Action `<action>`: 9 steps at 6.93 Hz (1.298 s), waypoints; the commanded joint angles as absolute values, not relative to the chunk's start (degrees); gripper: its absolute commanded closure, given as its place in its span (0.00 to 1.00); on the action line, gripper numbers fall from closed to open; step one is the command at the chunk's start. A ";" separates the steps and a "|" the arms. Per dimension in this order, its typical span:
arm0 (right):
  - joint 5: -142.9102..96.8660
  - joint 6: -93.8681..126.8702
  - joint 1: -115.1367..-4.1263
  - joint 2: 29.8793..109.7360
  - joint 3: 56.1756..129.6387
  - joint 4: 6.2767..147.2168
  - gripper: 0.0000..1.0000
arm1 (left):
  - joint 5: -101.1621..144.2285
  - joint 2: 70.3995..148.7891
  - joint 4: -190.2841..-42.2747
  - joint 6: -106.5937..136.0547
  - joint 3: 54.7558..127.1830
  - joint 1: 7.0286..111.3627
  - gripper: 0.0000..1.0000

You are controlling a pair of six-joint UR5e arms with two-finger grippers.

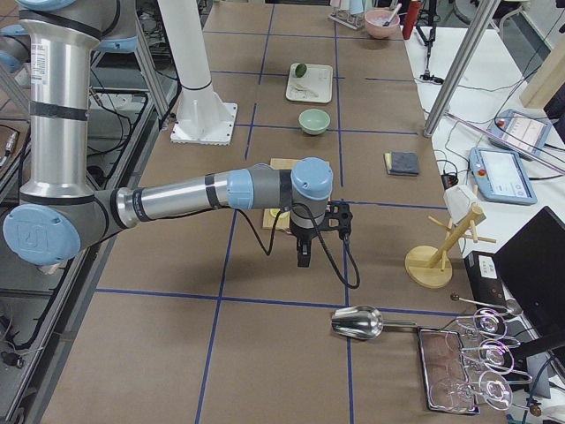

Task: Put spoon and bun in bowl

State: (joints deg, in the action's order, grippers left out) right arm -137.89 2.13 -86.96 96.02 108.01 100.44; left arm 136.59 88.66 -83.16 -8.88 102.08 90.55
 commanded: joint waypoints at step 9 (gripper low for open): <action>-138.60 1.84 -86.75 96.24 107.05 96.44 0.00 | 146.26 91.48 -110.71 12.21 105.39 66.98 0.00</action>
